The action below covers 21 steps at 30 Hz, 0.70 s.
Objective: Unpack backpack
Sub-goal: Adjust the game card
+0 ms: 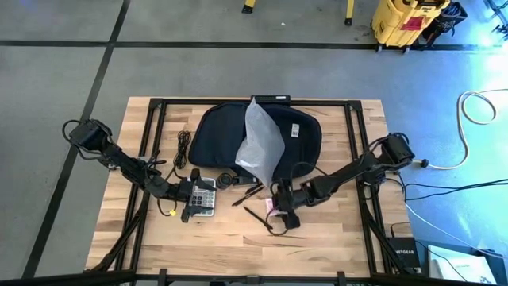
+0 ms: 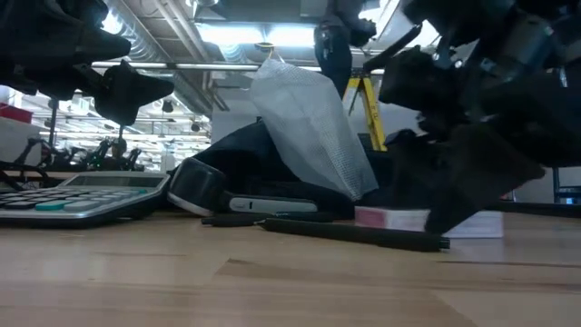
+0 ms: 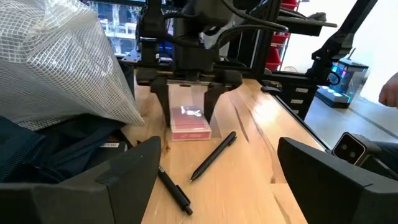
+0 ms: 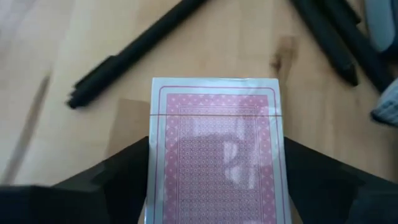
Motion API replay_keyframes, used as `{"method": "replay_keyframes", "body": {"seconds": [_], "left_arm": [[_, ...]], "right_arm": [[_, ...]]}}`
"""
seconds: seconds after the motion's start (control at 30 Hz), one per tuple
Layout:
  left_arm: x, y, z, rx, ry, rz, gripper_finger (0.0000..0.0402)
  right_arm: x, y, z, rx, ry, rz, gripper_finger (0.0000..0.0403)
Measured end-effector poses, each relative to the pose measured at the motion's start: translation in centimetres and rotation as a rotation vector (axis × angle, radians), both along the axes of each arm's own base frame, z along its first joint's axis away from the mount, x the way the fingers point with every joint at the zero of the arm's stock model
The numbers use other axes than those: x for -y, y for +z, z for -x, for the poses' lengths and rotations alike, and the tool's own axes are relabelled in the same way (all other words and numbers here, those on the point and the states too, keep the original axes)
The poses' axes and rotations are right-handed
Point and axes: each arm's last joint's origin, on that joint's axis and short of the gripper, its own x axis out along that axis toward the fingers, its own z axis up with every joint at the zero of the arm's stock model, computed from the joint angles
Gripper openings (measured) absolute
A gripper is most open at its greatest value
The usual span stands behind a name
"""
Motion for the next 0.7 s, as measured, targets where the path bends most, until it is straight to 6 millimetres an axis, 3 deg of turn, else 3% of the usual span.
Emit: {"method": "replay_keyframes", "body": {"seconds": [0.3,0.5,0.7], "left_arm": [[0.0,0.0,0.0,0.001,-0.001,-0.008,0.0310],[0.0,0.0,0.0,0.002,-0.001,-0.007,0.0310],[0.0,0.0,0.0,0.002,0.000,-0.005,0.0310]], "right_arm": [[-3.7,0.1,1.7,0.000,-0.086,-0.086,0.0314],[-5.9,0.8,2.4,0.021,-0.111,-0.097,0.0299],[-6.2,1.1,3.0,-0.081,-0.192,-0.068,0.0313]]}}
